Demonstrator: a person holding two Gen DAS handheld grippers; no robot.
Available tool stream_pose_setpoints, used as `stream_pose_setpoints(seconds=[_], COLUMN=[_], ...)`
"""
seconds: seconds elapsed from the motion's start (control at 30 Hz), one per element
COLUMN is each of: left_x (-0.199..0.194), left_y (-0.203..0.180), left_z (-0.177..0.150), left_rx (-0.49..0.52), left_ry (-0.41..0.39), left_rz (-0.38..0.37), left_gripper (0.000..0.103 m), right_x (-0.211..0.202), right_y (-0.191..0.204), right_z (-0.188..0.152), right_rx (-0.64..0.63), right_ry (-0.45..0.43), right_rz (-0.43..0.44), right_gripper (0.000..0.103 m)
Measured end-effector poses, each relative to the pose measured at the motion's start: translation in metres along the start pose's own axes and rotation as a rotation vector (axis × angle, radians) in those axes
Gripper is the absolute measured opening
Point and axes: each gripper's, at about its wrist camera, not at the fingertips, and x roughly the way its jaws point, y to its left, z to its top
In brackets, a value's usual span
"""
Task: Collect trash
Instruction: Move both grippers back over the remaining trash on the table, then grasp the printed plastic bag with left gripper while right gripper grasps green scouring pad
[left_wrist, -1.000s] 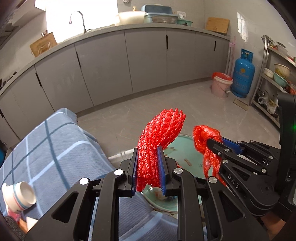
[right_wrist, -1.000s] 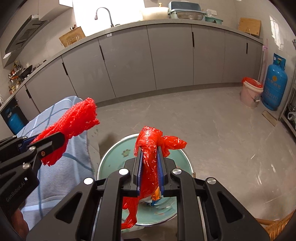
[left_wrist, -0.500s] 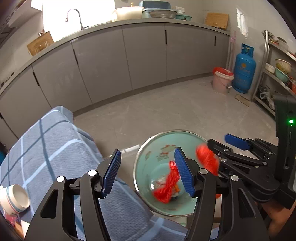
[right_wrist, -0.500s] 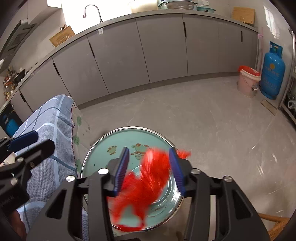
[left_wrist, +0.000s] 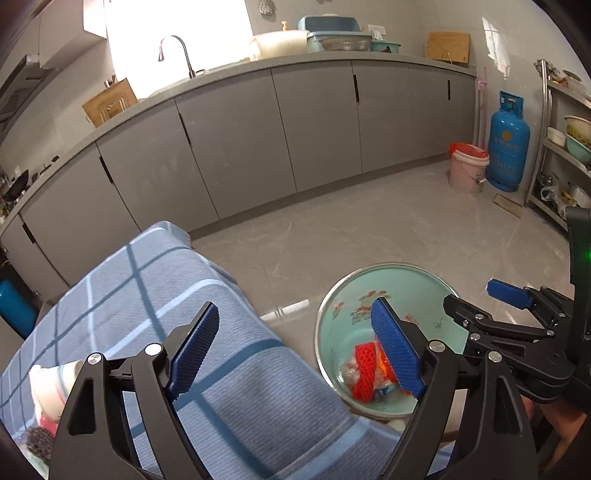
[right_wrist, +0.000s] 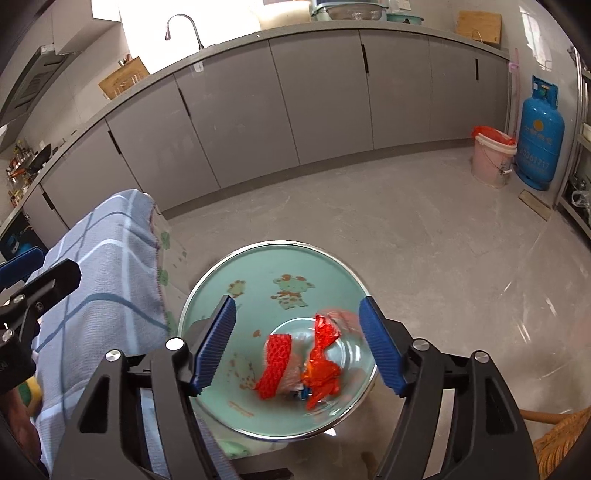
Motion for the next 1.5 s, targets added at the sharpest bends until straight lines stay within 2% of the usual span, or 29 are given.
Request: stream_pose_setpoints(seconds=[0.27,0.5,0.63,1.03,1.17,1.4,1.5], left_x=[-0.050,-0.084,-0.099,-0.138,-0.149,-0.159,-0.162], left_y=[0.030,0.072,0.104,0.190,0.207,0.227,0.232], left_z=[-0.009,-0.029,-0.050,-0.116,-0.132,-0.154,-0.164], left_rx=[-0.006,-0.010,-0.043,-0.139,-0.178,-0.250,-0.279], left_ry=[-0.051,-0.067,-0.047,0.031,0.045,0.072,0.090], left_rz=[0.038,0.137,0.196,0.360,0.385,0.384,0.375], left_gripper=[0.084,0.088,0.088,0.088,0.088,0.088,0.088], right_x=[-0.021,-0.035,-0.044,-0.059,-0.068,-0.081,-0.087], right_y=[0.044,0.095,0.129,0.205,0.218,0.238,0.246], right_z=[-0.009,-0.015,-0.025,-0.054,-0.059,-0.071,-0.077], right_rx=[-0.052,-0.119,-0.174,-0.299,-0.323,-0.365,-0.384], right_ry=[-0.002,-0.007,-0.009,0.012,0.005,0.000,-0.014], right_rz=[0.063,0.121,0.157,0.230,0.239,0.256,0.257], right_gripper=[0.073,0.076,0.081,0.081,0.081,0.082,0.087])
